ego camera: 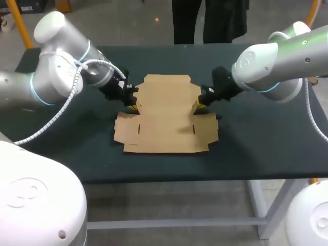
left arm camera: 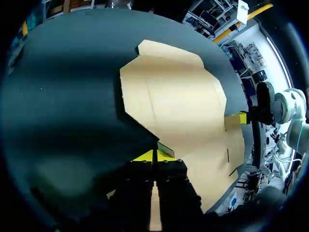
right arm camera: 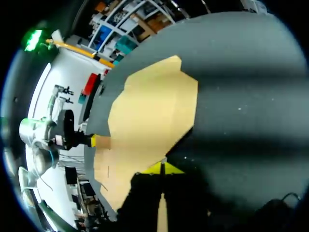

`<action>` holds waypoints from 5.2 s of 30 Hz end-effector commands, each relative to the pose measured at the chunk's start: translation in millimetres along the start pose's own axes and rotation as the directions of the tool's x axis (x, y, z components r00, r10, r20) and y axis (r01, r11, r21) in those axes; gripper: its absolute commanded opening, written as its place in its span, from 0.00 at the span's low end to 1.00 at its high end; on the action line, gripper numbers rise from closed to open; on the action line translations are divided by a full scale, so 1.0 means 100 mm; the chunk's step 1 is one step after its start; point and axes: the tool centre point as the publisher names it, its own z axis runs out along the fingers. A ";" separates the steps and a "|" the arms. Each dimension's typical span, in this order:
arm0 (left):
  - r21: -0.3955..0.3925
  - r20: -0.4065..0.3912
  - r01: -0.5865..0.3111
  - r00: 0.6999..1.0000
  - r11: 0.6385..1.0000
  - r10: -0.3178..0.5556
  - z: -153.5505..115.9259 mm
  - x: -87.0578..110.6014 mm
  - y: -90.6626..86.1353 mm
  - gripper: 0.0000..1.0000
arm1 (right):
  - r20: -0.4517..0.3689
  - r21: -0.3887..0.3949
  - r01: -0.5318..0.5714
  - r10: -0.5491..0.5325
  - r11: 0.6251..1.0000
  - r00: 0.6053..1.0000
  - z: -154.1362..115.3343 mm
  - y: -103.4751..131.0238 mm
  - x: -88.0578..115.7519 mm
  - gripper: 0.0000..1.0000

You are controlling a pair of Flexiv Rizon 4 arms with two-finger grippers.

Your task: Assemble the packaging by folding the flat box into shape, placing the metal phone stand inside, and closing the box properly

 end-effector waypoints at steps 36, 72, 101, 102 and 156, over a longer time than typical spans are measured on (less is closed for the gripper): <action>-0.024 0.103 0.087 0.991 0.996 -0.084 -0.10 0.04 0.07 0.00 | 0.094 0.026 -0.021 0.018 0.999 0.995 0.12 0.05 0.04 0.00; -0.109 0.031 0.015 0.999 0.994 -0.012 0.09 0.14 0.03 0.00 | 0.152 0.048 -0.006 -0.002 0.999 0.988 0.24 0.01 0.14 0.00; -0.121 0.032 0.011 0.999 0.993 -0.007 0.21 0.19 -0.01 0.00 | 0.188 0.066 0.028 -0.040 0.997 0.981 0.38 -0.05 0.20 0.00; -0.117 0.037 0.012 0.999 0.993 -0.007 0.21 0.19 -0.01 0.00 | 0.188 0.068 0.030 -0.042 0.997 0.981 0.39 -0.05 0.20 0.00; -0.084 0.048 0.137 0.990 0.987 -0.133 -0.43 0.02 -0.19 0.00 | 0.019 0.139 -0.015 0.012 0.990 1.000 -0.34 0.28 -0.01 0.00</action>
